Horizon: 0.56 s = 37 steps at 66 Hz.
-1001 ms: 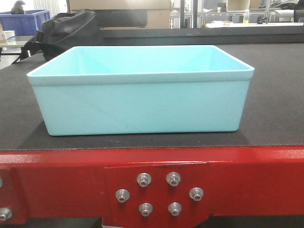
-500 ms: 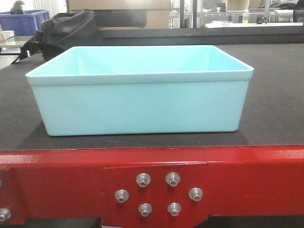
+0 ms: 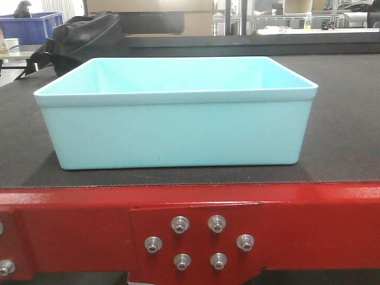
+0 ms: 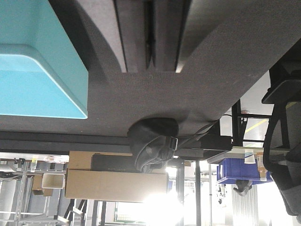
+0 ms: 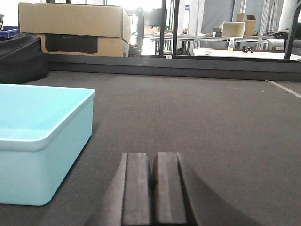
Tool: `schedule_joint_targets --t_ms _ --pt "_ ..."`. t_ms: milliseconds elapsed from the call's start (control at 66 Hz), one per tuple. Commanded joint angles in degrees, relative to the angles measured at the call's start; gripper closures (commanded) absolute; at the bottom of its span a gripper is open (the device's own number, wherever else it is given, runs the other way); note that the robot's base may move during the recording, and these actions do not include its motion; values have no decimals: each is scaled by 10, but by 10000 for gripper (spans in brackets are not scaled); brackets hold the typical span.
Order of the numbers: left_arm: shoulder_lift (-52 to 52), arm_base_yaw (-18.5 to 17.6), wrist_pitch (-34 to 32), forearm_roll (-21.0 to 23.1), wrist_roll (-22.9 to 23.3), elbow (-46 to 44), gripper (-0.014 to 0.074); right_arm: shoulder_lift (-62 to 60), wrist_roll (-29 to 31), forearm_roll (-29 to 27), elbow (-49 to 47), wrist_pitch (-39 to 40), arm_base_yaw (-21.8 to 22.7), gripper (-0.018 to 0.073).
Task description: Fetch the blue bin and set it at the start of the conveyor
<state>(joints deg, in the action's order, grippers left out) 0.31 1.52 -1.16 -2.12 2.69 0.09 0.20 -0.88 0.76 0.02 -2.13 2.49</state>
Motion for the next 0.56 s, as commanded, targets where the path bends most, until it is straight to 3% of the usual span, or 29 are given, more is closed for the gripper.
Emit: schedule_joint_targets --t_ms 0,546 --pt "-3 -4 -13 4 -1 -1 707 -2 4 -1 0 13 3 725" --pt "-3 -4 -13 4 -1 -1 707 -2 4 -1 0 13 3 725"
